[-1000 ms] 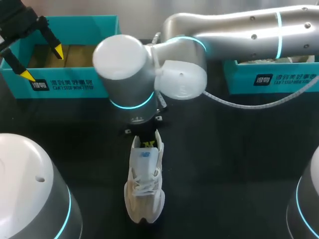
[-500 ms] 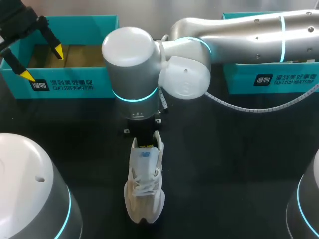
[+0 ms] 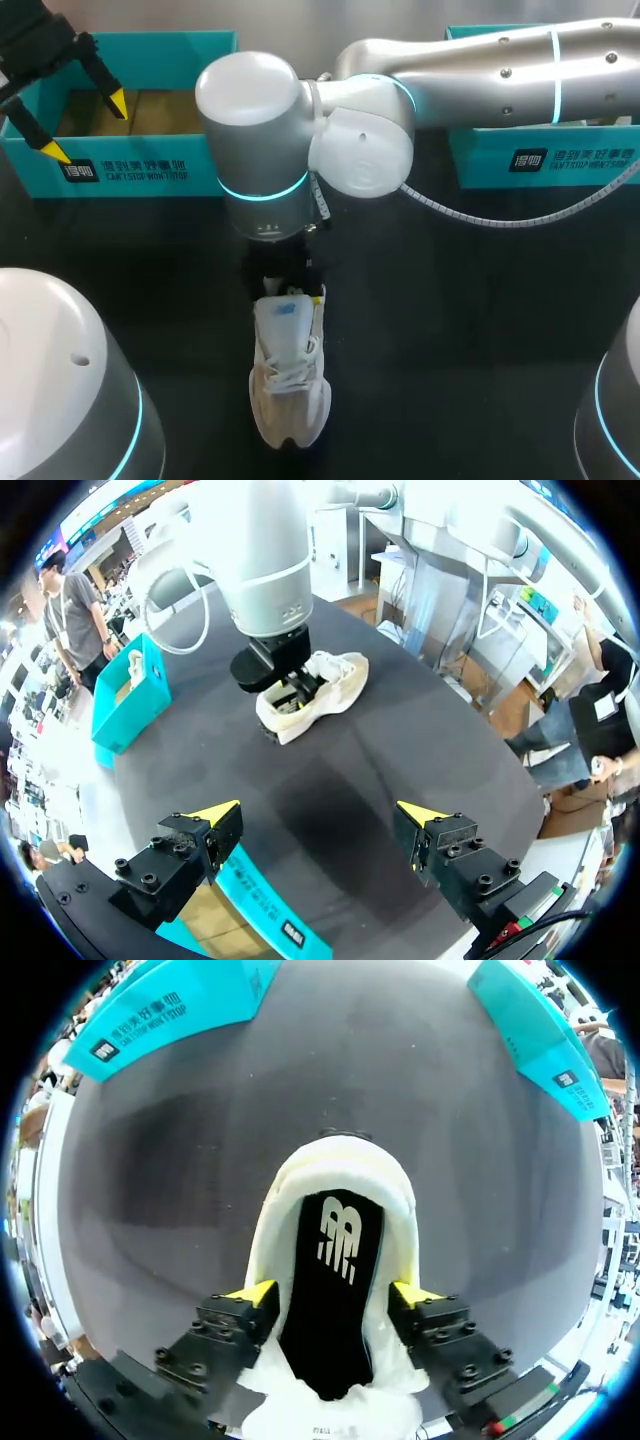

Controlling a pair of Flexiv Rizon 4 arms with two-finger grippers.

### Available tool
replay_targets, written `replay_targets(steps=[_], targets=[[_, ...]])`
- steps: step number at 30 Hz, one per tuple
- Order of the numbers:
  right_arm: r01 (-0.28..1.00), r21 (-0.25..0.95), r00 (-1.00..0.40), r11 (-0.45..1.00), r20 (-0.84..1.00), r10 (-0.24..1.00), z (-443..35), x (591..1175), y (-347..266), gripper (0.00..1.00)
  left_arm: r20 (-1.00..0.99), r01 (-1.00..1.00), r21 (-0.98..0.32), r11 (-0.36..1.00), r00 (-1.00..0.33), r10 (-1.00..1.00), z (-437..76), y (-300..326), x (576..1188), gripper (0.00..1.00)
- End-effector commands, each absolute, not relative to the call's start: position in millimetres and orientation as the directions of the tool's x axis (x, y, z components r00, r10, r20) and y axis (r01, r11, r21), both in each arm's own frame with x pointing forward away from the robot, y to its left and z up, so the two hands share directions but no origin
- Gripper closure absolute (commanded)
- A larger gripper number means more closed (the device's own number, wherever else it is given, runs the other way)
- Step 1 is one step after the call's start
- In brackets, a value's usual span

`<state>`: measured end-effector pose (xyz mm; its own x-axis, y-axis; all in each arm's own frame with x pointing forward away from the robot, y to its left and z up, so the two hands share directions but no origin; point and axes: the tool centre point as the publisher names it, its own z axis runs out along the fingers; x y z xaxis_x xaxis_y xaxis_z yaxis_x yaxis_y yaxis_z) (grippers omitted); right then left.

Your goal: Take the shoe out of the shoebox, open the shoe tongue, remove and reinsert the insole, then place the shoe into the shoebox

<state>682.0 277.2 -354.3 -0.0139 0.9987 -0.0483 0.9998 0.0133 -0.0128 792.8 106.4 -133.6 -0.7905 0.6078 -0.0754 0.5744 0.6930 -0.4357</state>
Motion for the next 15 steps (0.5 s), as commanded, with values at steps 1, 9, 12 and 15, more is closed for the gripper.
replay_targets(steps=[1,9,12,15], targets=[[0.957,0.015,0.290,-0.290,-0.054,0.955,-354.1,673.7,280.2,0.00,-0.072,0.575,-0.435,0.693,-0.789,0.610,-133.2,106.8,794.4,0.00],[0.961,-0.003,0.275,-0.275,-0.051,0.960,-352.6,670.3,279.4,0.00,-0.072,0.575,-0.435,0.693,-0.789,0.610,-133.2,106.8,794.4,0.00],[0.964,-0.003,0.266,-0.266,-0.050,0.963,-351.2,670.1,281.9,0.00,-0.072,0.575,-0.435,0.693,-0.789,0.610,-133.2,106.8,794.4,0.00],[0.965,-0.005,0.263,-0.263,-0.051,0.964,-348.0,667.0,285.2,0.00,-0.072,0.575,-0.435,0.693,-0.789,0.610,-133.2,106.8,794.4,0.00]])
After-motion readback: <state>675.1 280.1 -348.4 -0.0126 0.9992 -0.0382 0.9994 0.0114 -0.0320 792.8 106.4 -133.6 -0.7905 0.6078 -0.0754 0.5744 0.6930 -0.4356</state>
